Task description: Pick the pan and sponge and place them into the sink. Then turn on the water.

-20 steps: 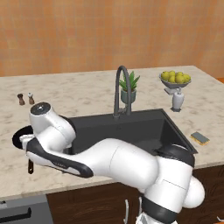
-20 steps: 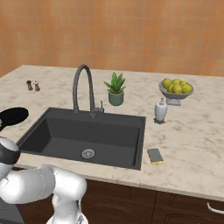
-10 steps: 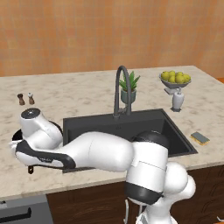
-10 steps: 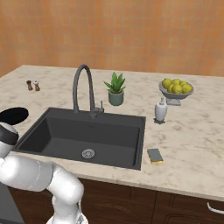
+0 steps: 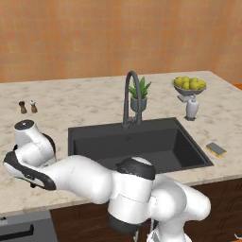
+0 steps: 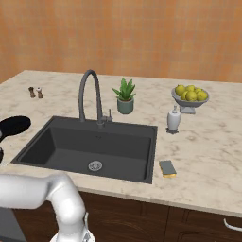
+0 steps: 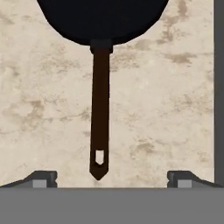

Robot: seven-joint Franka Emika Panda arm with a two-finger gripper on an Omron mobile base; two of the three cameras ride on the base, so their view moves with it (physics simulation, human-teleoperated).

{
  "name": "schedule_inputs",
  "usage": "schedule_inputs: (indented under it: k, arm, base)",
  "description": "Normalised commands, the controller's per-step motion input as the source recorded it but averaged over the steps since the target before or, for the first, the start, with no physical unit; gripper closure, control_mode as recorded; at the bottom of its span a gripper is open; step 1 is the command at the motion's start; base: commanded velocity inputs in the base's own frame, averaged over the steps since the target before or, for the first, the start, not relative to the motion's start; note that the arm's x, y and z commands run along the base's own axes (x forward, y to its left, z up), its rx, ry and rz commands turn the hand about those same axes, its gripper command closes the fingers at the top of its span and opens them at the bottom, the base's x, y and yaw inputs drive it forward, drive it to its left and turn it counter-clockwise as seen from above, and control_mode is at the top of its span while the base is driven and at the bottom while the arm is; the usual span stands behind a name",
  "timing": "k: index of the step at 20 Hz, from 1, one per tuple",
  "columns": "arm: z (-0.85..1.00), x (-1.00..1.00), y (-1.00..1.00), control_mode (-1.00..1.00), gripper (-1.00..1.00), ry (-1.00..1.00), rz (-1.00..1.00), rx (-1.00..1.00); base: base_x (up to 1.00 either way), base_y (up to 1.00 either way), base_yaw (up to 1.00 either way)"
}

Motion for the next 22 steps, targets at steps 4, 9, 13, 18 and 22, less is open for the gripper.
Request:
schedule_inputs:
  k: [4,9,13,18,22]
  arm:
    - [-0.35,0.29,0.04,-1.0,-1.0,0.0,0.0,-0.05]
    - [-0.4,0.37,0.18,-1.0,-1.0,0.0,0.0,-0.04]
    - [-0.41,0.29,0.31,-1.0,-1.0,0.0,0.0,-0.03]
    - [-0.27,0.28,0.25,-1.0,-1.0,0.0,0.0,-0.01]
    - [-0.21,0.07,0.0,-1.0,-1.0,0.0,0.0,0.0]
  base:
    - [0.0,0.0,0.0]
    - [0.0,0.0,0.0]
    - [0.0,0.0,0.0]
    - [0.0,0.0,0.0]
    - [0.0,0.0,0.0]
